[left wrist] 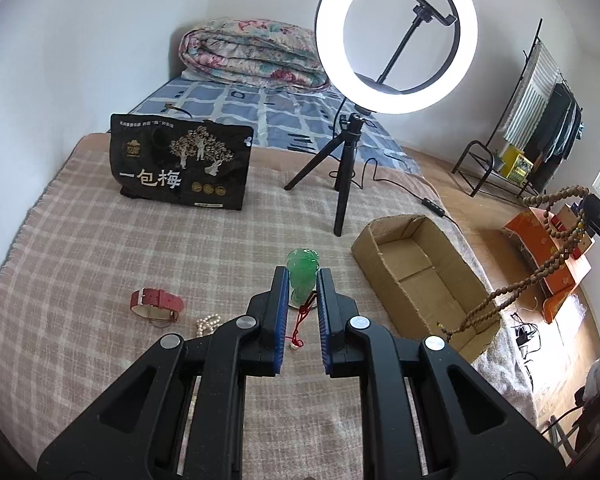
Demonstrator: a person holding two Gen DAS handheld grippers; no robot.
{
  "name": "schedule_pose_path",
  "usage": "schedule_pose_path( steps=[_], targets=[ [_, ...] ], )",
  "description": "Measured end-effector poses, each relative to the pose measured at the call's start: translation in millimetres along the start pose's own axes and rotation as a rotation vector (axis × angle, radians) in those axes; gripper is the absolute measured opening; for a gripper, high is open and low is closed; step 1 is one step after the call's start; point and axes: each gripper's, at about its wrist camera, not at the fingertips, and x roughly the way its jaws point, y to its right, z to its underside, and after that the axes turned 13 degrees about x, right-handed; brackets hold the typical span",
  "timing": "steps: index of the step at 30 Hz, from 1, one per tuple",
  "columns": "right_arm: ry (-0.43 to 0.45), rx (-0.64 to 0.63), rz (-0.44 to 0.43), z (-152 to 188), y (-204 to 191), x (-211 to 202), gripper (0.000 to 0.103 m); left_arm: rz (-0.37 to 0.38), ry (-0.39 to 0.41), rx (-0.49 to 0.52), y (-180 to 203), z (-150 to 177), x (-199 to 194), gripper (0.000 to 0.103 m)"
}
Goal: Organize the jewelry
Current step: 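Lift and carry pendant in left tool and beads in right tool to cardboard box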
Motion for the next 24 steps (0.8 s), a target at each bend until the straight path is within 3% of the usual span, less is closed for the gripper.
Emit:
schedule_pose_path(
  steps=[8,24],
  targets=[
    [0.039,0.041,0.084,-12.9,40.5,-17.0,0.010,0.054,-0.006,0.072,37.3,-17.7,17.2,0.012],
    [-0.135,0.099,0.209,18.5,96.9,28.2,0.010,0.164,-0.006,0.183,112.1,-76.9,68.2,0.012]
  ],
)
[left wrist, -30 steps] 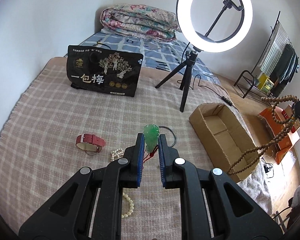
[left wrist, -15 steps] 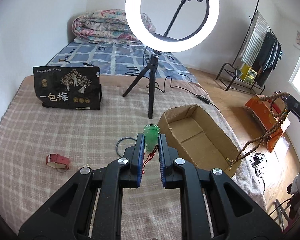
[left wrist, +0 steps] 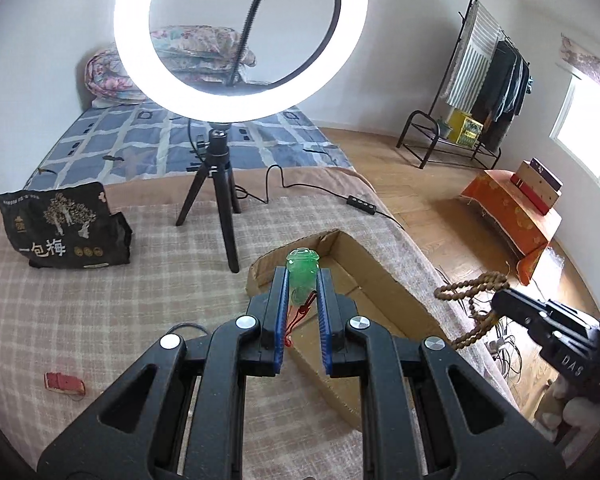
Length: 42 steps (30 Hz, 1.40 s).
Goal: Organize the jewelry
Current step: 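Lift and carry pendant in left tool and beads in right tool to cardboard box, then open left tool dropping pendant into box while right tool releases bead strand there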
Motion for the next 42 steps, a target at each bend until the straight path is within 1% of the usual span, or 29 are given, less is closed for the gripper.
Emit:
schedule_pose_path(
  steps=[6,8,14,19,22,23,25,26,27,29,31,33,38,40,42],
  targets=[
    [-0.052,0.018,0.009,4.0,3.4,10.4,0.010,0.016,-0.038,0.025,15.2,-12.7,39.0,0.012],
    [-0.064,0.009,0.025,5.6,3.1,12.7,0.010,0.026,-0.062,0.028,18.6,-13.9,55.6,0.012],
    [-0.101,0.033,0.057,7.5,11.8,20.7,0.011,-0.009,-0.133,0.058,25.6,-5.7,94.7,0.012],
    [-0.129,0.054,0.083,7.9,20.4,27.9,0.011,-0.030,-0.171,0.055,22.2,1.9,108.6,0.012],
    [-0.131,0.067,0.090,7.6,23.4,28.1,0.014,-0.035,-0.179,0.038,17.0,2.3,109.5,0.012],
    [-0.127,0.067,0.094,7.2,22.3,27.5,0.021,-0.036,-0.183,0.033,15.3,2.2,109.1,0.012],
    [-0.119,0.063,0.099,6.4,20.7,24.4,0.027,-0.037,-0.181,0.026,12.2,1.7,106.8,0.015],
    [-0.116,0.059,0.101,6.3,19.3,24.0,0.029,-0.040,-0.178,0.023,10.7,1.5,104.6,0.028],
    [-0.114,0.058,0.106,6.2,18.6,23.6,0.030,-0.039,-0.171,0.020,9.6,0.8,102.5,0.038],
    [-0.107,0.059,0.109,6.1,17.8,22.5,0.042,-0.032,-0.159,0.020,8.2,-0.5,97.8,0.039],
    [-0.100,0.059,0.111,5.8,16.8,20.4,0.048,-0.041,-0.155,0.030,9.1,-2.0,93.6,0.039],
    [-0.094,0.053,0.114,5.6,15.1,17.5,0.051,-0.051,-0.149,0.033,8.6,-2.3,87.4,0.039],
    [-0.051,0.033,0.139,5.5,10.1,8.7,0.068,-0.067,-0.131,0.023,1.4,0.2,65.3,0.039],
    [-0.036,0.025,0.143,5.7,7.2,4.3,0.071,-0.077,-0.120,0.026,-2.5,1.7,53.2,0.039],
    [-0.024,0.010,0.146,6.8,2.7,0.3,0.076,-0.094,-0.106,0.030,-6.4,2.8,39.8,0.039]
  ],
)
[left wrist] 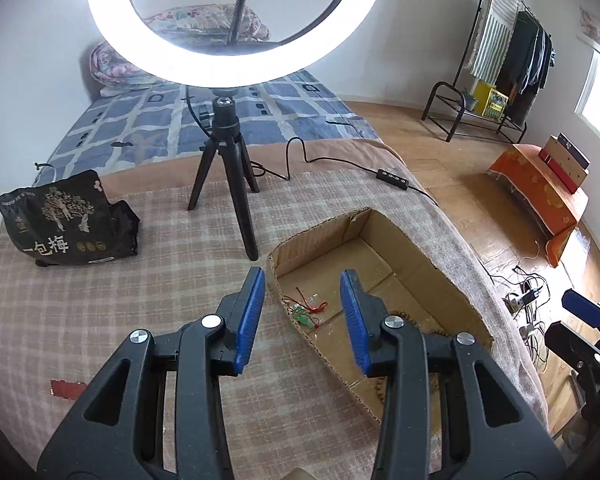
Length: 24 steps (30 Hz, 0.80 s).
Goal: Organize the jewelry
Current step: 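Open left tool dropping pendant into box while right tool releases bead strand there, then move left tool to red-strap watch while right tool approaches loose white pearl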
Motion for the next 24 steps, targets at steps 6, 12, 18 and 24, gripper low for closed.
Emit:
schedule_pose_path(
  steps=[6,12,18,24],
  targets=[
    [0.040,-0.050,0.018,6.9,-14.2,-15.4,0.090,-0.047,0.040,-0.008,-20.1,8.7,-41.8,0.039],
    [0.059,-0.091,0.012,17.3,-30.9,-29.6,0.091,-0.087,0.067,-0.028,-46.7,22.3,-85.8,0.040],
    [0.080,-0.112,-0.027,24.2,-52.2,-41.1,0.102,-0.155,0.089,-0.045,-76.1,47.6,-130.0,0.069],
    [0.097,-0.166,-0.065,41.1,-77.9,-43.5,0.103,-0.189,0.076,-0.107,-116.3,80.3,-156.6,0.069]
  ],
)
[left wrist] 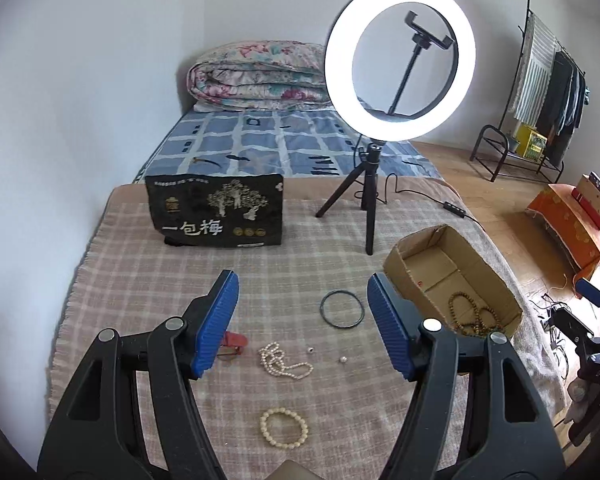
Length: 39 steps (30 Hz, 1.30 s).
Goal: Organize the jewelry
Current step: 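Move left tool to red-strap watch while right tool approaches loose white pearl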
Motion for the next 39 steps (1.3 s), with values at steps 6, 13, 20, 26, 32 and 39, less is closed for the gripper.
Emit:
schedule_pose_path(
  steps=[6,13,20,26,32,39],
  targets=[
    [-0.072,-0.018,-0.064,19.6,-24.2,26.1,0.103,-0.028,-0.044,-0.071,-41.8,33.0,4.6,0.069],
    [-0.153,0.020,-0.142,28.4,-47.3,55.6,0.103,-0.028,-0.135,-0.167,-75.2,64.8,34.8,0.073],
    [-0.230,0.014,-0.171,41.2,-67.4,84.9,0.103,0.007,-0.218,-0.276,-91.9,84.5,76.0,0.074],
    [-0.307,0.002,-0.174,55.7,-81.4,113.5,0.102,0.018,-0.288,-0.320,-95.4,94.7,112.1,0.074],
    [-0.370,0.016,-0.175,68.6,-90.3,143.6,0.097,0.003,-0.326,-0.326,-89.1,101.8,140.2,0.074],
    [-0.404,-0.058,-0.184,85.2,-107.8,171.7,0.084,-0.034,-0.309,-0.289,-78.8,106.0,151.7,0.074]
  ],
)
